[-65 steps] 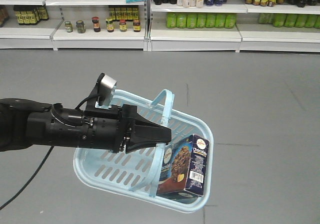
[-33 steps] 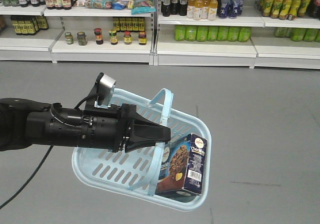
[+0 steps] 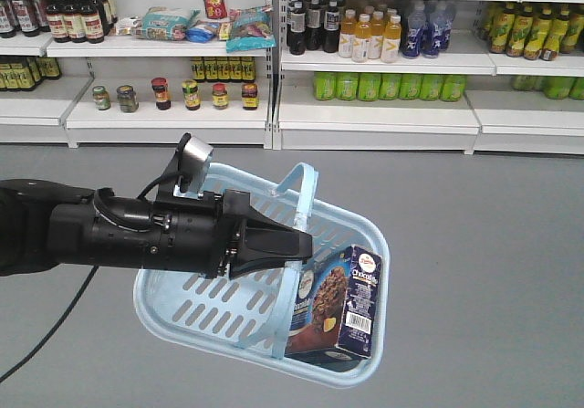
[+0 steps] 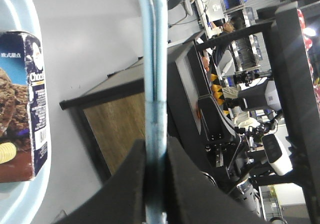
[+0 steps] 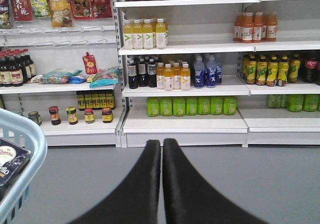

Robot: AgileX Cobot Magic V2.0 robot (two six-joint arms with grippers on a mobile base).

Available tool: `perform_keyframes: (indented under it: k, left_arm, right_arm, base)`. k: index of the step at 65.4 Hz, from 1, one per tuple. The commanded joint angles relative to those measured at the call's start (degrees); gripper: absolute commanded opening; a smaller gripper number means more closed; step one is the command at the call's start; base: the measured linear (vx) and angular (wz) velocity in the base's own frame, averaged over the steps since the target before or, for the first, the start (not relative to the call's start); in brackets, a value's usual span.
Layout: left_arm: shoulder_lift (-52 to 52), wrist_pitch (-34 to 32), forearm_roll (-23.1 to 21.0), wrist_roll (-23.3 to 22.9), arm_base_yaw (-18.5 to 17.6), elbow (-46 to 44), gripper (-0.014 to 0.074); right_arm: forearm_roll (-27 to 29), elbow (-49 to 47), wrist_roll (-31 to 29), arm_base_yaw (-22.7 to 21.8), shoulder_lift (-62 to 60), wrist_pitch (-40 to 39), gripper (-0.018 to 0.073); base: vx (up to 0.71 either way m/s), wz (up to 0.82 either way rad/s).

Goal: Left arm holds basket, right arm returns cookies
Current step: 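Carry the basket in the left gripper past the drink shelves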

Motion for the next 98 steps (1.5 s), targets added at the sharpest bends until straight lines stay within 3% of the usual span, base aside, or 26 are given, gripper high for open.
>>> perform_keyframes:
  k: [1,72,98]
  left_arm:
    - [-2.93,3.86,-7.31,0.97,-0.17,-1.77,-0.0006]
    - [-2.93,3.79,-7.30,0.97,-0.17,-1.77,-0.0006]
    - [-2.93,3.84,-7.32,0.97,-0.17,-1.77,-0.0006]
  right_arm:
    - [-0.60,0.11,-0.25,-0.28,-0.66,-4.00,-0.0004]
    - [-0.60,0.11,-0.25,-0.28,-0.66,-4.00,-0.0004]
    - [-0.60,0.11,-0.25,-0.28,-0.66,-4.00,-0.0004]
  base:
    - [0.50,0.00]
    - [0.47,0.00]
    - [0.36,-0.30]
